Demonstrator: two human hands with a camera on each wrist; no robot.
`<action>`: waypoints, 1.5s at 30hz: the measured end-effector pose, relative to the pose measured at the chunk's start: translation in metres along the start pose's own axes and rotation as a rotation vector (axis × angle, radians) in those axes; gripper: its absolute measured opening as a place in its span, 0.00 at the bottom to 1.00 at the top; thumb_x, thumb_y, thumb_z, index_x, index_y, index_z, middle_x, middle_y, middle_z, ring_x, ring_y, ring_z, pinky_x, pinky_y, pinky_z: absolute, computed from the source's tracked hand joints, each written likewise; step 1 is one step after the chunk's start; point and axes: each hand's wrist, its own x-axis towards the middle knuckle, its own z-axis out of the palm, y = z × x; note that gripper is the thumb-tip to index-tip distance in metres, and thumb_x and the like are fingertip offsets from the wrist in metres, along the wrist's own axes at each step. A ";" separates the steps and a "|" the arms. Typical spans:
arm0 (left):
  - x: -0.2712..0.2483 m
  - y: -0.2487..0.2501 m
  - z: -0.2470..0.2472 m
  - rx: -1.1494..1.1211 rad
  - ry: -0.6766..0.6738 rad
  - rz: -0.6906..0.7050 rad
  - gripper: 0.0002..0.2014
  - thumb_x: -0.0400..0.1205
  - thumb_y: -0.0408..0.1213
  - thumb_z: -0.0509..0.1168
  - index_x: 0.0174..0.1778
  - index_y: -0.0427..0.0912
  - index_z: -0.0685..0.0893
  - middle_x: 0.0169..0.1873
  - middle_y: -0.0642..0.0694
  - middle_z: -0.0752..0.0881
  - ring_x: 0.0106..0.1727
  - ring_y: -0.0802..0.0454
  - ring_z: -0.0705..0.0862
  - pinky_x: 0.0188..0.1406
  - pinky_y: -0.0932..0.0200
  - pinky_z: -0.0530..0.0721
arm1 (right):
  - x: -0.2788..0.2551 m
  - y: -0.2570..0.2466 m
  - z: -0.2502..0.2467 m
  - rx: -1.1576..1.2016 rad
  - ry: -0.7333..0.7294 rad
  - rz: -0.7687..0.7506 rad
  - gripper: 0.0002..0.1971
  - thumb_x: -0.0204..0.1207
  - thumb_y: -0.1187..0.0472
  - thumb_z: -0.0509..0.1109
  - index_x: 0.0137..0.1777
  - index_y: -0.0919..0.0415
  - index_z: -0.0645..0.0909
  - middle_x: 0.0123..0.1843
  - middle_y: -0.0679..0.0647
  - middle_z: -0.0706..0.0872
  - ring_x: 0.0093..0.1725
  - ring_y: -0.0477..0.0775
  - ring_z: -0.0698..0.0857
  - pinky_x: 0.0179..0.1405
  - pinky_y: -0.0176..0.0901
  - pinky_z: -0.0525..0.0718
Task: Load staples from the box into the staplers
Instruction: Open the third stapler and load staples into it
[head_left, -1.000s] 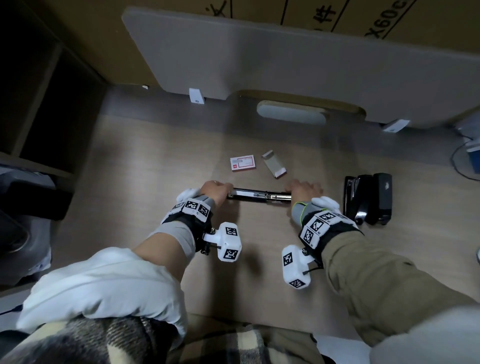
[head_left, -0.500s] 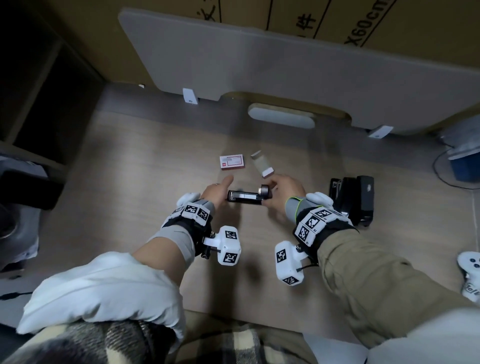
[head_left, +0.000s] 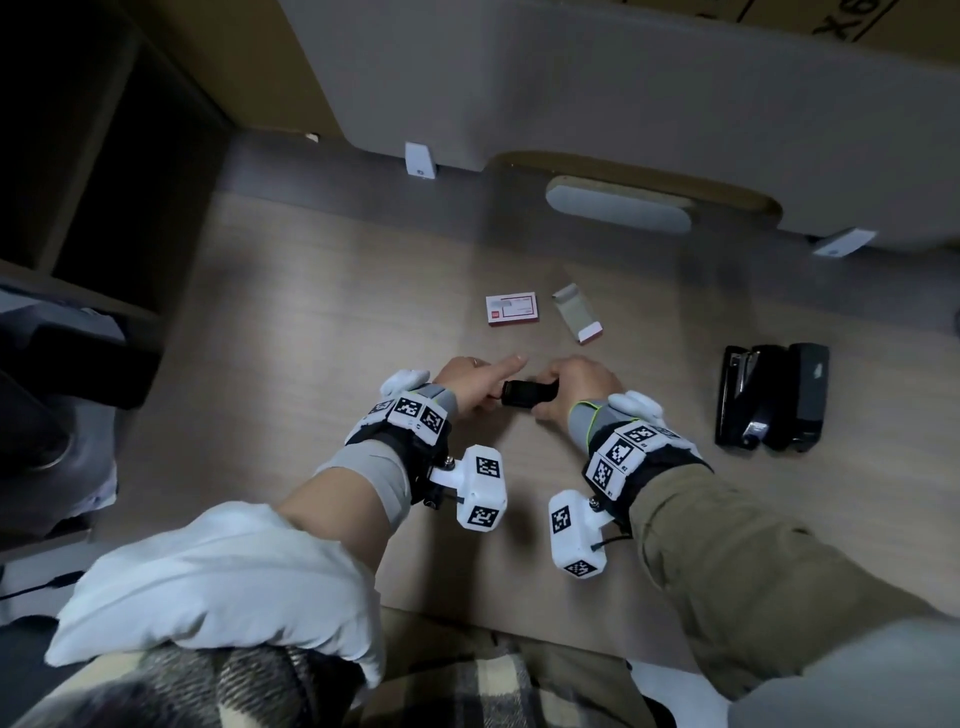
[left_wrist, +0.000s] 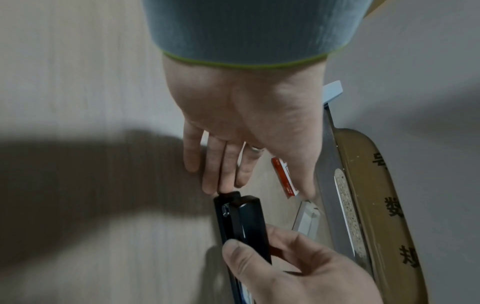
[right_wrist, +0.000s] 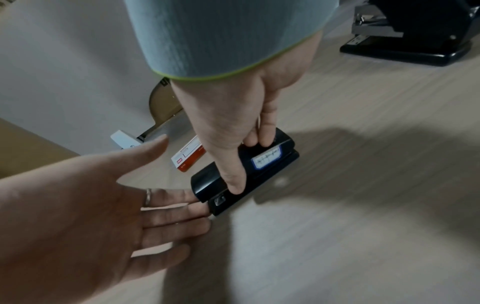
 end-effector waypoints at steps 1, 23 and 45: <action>0.002 0.001 0.001 -0.029 -0.004 -0.022 0.32 0.77 0.68 0.64 0.56 0.39 0.86 0.50 0.42 0.92 0.51 0.43 0.90 0.52 0.52 0.80 | 0.001 -0.001 0.000 -0.005 -0.009 0.016 0.14 0.66 0.56 0.79 0.52 0.48 0.87 0.52 0.49 0.89 0.50 0.57 0.87 0.50 0.44 0.86; -0.006 0.023 0.142 0.121 -0.075 0.099 0.20 0.69 0.55 0.80 0.47 0.44 0.87 0.38 0.45 0.86 0.41 0.49 0.84 0.46 0.53 0.86 | -0.038 0.134 -0.013 0.169 -0.011 0.069 0.18 0.65 0.38 0.76 0.48 0.48 0.84 0.41 0.47 0.86 0.43 0.55 0.85 0.36 0.39 0.78; 0.025 0.082 0.196 0.086 0.042 0.311 0.18 0.70 0.53 0.80 0.51 0.51 0.86 0.43 0.53 0.89 0.43 0.58 0.87 0.50 0.58 0.87 | -0.037 0.197 -0.048 0.324 0.405 0.147 0.17 0.73 0.46 0.68 0.63 0.43 0.79 0.54 0.40 0.86 0.59 0.48 0.82 0.50 0.42 0.80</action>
